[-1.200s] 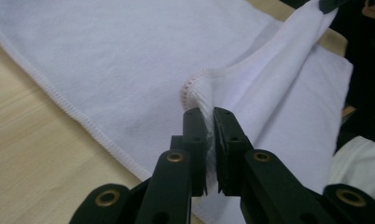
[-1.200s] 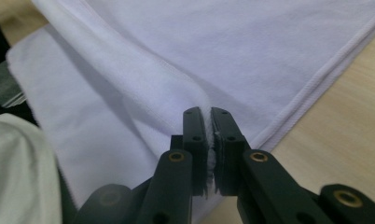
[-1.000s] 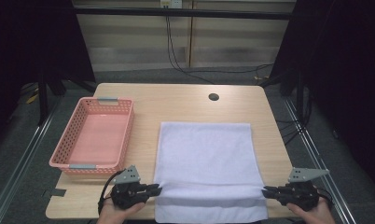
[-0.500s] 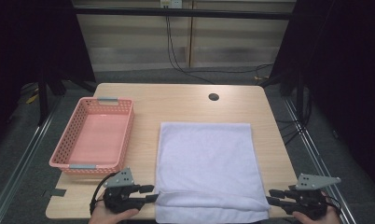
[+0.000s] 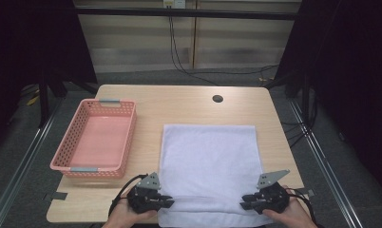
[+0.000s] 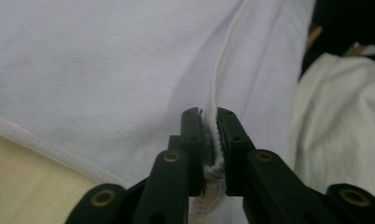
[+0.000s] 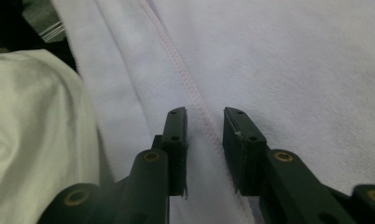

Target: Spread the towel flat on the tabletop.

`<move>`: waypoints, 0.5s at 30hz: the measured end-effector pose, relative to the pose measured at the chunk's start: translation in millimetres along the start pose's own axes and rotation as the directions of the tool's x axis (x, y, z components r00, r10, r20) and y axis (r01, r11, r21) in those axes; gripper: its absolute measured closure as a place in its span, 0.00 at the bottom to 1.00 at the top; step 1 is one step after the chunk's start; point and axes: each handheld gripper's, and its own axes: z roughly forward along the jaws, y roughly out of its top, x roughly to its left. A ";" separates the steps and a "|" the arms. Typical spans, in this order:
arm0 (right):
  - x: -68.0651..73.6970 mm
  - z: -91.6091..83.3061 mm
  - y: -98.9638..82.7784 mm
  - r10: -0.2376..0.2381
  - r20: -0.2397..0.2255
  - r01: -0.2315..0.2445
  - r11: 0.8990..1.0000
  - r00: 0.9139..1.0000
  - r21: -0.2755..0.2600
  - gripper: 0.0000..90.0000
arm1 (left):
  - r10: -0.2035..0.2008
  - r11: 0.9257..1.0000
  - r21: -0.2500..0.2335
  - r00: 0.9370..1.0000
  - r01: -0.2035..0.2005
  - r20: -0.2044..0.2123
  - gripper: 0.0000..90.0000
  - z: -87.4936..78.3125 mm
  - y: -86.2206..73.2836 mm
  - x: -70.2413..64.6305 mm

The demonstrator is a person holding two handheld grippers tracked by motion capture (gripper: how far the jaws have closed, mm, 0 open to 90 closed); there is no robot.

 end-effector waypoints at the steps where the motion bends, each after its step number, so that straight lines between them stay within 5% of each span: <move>1: 4.1 -4.4 -1.1 -0.026 -0.009 0.026 0.999 1.000 -0.024 0.83 | 0.005 1.000 -0.003 1.000 -0.005 0.016 0.93 -2.3 -1.5 -3.5; 4: 15.2 -21.6 -5.1 -0.049 -0.055 0.045 0.996 0.997 -0.076 0.90 | 0.010 1.000 0.007 0.999 -0.011 0.050 0.91 -7.6 -4.9 -13.5; 7: 25.7 -29.7 -10.6 -0.064 -0.079 0.055 0.993 0.995 -0.105 0.85 | 0.018 1.000 0.002 0.998 -0.019 0.054 0.81 -11.6 -6.6 -19.2; 10: 29.9 -36.0 -13.5 -0.054 -0.041 0.047 0.988 0.998 -0.145 0.77 | -0.012 0.997 -0.078 0.998 0.016 0.057 0.66 -19.3 -1.9 -18.2; 12: 22.2 -38.9 -11.1 -0.015 -0.003 0.015 0.983 1.000 -0.185 0.72 | -0.012 0.996 -0.091 0.999 0.014 0.033 0.61 -20.4 4.2 -13.7; 15: 6.4 -37.9 -1.7 0.048 0.088 -0.030 0.980 0.995 -0.198 0.59 | -0.040 0.993 -0.113 0.999 0.038 -0.015 0.57 -11.3 21.9 9.7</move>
